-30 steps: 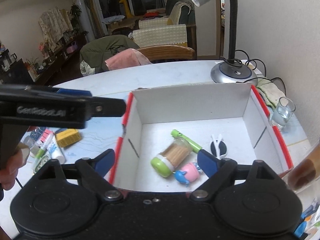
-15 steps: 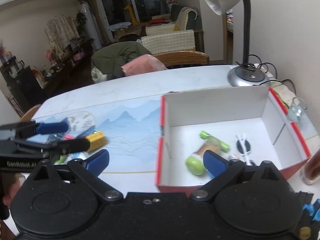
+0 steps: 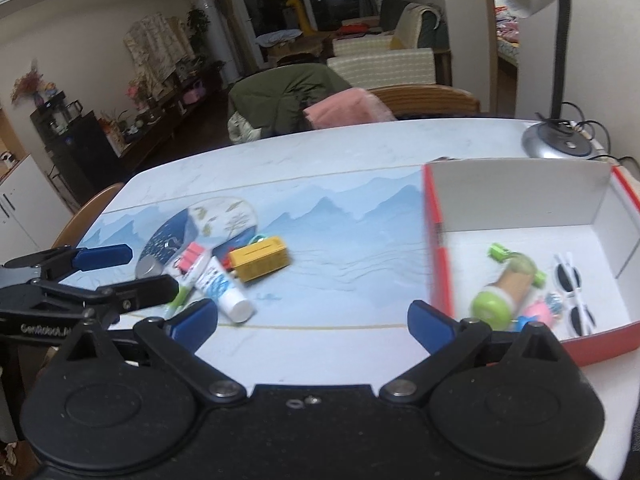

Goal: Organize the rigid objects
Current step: 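Withdraw both tools from the shoebox back over the mat, then grasp the silver-lidded jar with the left tool while the right tool grasps the correction tape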

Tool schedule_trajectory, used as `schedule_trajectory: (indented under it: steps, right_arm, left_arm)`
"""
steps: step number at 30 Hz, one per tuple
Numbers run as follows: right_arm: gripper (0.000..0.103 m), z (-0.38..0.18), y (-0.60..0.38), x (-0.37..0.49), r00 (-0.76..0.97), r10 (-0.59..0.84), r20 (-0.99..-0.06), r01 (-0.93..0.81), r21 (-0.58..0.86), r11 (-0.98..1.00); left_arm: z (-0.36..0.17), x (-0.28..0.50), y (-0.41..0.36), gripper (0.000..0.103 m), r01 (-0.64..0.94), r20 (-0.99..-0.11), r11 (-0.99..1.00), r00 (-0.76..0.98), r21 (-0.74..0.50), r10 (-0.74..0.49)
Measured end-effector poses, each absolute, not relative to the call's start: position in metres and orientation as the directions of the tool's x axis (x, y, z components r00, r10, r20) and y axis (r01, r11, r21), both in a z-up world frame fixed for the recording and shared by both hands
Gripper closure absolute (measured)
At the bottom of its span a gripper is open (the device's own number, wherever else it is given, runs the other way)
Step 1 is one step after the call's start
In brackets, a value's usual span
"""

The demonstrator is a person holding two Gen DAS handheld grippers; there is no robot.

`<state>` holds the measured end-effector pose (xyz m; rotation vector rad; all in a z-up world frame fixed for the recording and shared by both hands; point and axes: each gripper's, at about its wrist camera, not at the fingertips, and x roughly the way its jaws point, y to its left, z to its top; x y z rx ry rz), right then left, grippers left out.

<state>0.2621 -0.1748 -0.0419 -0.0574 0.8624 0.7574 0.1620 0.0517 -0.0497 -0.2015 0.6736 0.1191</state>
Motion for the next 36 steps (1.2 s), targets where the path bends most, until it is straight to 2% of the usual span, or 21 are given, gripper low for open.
schedule_trajectory:
  steps: [5,11,23,36]
  right_arm:
    - [0.002,-0.049,-0.150,0.252,0.380,0.582,-0.718,-0.639,0.252,0.727]
    - [0.002,-0.062,-0.119,0.243,0.352,0.572,-0.741,-0.657,0.240,0.715]
    - [0.006,-0.092,-0.040,0.217,0.235,0.568,-0.789,-0.777,0.199,0.597]
    - [0.015,-0.142,0.023,0.228,0.173,0.471,-0.865,-0.699,0.229,0.677]
  left_arm:
    - [-0.066,0.145,0.095,0.001,-0.262,-0.643,0.954,0.758,-0.147,0.109]
    - [-0.087,0.137,0.135,0.001,-0.293,-0.662,0.939,0.742,-0.180,0.105]
    - [-0.120,0.146,0.173,0.001,-0.254,-0.656,0.950,0.751,-0.181,0.076]
    - [-0.141,0.169,0.182,0.001,-0.215,-0.658,0.967,0.749,-0.135,0.075]
